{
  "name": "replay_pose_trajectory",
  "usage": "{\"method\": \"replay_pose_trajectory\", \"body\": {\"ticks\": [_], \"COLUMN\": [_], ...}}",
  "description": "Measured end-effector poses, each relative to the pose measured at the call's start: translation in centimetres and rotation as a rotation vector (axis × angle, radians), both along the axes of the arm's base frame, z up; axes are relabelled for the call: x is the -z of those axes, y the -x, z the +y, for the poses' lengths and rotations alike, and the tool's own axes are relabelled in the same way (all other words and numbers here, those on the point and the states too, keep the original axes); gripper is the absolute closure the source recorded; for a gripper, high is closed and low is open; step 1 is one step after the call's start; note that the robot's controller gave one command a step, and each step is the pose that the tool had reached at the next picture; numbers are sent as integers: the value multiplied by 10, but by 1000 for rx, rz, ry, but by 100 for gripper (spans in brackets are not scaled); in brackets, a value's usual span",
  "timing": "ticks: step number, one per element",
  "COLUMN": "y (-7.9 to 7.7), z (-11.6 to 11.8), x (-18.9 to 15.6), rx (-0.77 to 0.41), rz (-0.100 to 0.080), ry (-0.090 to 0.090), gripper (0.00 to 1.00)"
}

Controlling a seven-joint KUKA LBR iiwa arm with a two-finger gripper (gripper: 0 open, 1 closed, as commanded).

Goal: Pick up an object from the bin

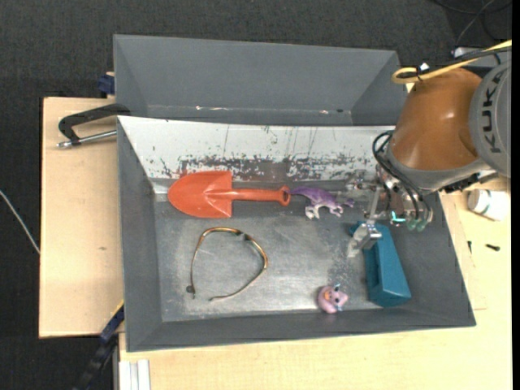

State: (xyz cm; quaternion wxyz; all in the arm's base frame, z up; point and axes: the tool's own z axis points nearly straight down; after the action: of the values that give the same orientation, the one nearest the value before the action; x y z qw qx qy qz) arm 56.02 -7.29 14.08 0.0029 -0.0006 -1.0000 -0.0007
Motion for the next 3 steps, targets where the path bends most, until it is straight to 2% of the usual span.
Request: {"method": "replay_pose_trajectory", "body": {"ticks": [1,2,3], "y": [-1,-34,-36], "z": [0,12,39], "x": [-4,19,-6], "rx": [-1,61,248], "rz": [-7,-13,-10], "ry": [1,1,1], "gripper": [0,0,0]}}
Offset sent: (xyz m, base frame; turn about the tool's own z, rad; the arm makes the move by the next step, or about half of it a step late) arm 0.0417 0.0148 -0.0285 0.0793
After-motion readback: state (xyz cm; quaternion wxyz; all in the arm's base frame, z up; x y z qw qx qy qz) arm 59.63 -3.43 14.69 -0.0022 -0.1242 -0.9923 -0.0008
